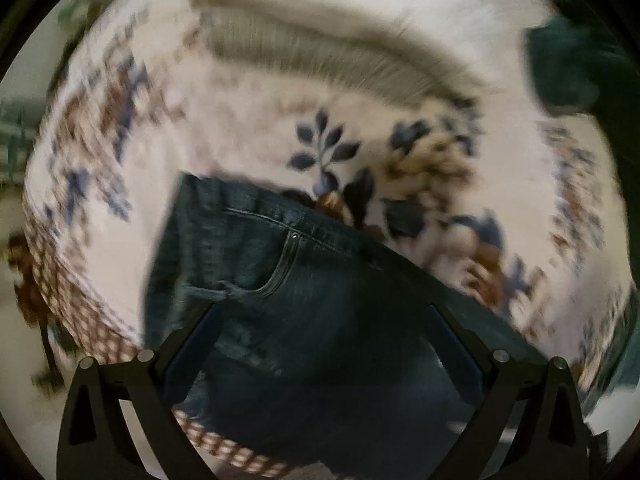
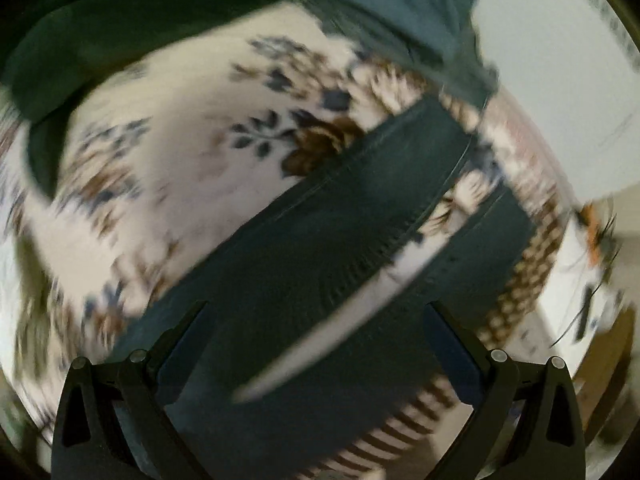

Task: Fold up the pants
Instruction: 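Grasp the jeans waistband with the left gripper while the right gripper grasps the leg hems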

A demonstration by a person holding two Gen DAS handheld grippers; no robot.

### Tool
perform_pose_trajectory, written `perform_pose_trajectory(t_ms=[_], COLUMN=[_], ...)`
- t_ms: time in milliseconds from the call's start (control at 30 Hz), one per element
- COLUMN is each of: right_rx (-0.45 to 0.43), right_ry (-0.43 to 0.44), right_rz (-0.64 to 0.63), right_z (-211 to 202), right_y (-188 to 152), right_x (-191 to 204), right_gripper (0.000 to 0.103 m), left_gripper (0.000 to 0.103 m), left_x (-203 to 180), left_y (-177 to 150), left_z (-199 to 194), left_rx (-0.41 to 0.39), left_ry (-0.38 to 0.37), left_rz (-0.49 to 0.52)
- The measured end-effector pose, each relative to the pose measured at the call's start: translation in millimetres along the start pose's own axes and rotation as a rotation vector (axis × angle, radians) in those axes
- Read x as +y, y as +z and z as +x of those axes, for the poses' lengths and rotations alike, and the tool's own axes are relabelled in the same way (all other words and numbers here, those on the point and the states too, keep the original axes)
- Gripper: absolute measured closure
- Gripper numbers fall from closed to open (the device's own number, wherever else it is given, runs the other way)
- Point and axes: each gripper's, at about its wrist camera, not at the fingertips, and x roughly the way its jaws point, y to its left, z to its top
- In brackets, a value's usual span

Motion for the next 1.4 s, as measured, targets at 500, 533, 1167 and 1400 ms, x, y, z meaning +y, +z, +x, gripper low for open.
perform_pose_trajectory(t_ms=[500,533,1167,1400], right_rx=[0.161,0.153,-0.017,0.069], right_ry=[-0.031,-0.029,0.279,0.191], right_rz=[0.211,0.204,0.089,0.04], right_z=[196.3,197.0,74.4,127.0], right_y=[92.4,92.5,-24.7,-90.3], right_x=[-5.4,-7.6,-152.7,-218.3], right_gripper=[0.027,0.037,0.096,0.096], left_gripper=[0.075,0.083,0.095,0.095], left_x=[33.2,37.2,181.5,221.5], left_y=[26.1,20.7,-189.2,-234.7], left_z=[64.3,59.7,-14.0,82.5], left_rx=[0.003,-0.015,-0.242,-0.135], left_ry=[-0.028,-0.059,-0.408,-0.337], left_rz=[-0.253,-0.25,-0.367,-0.466])
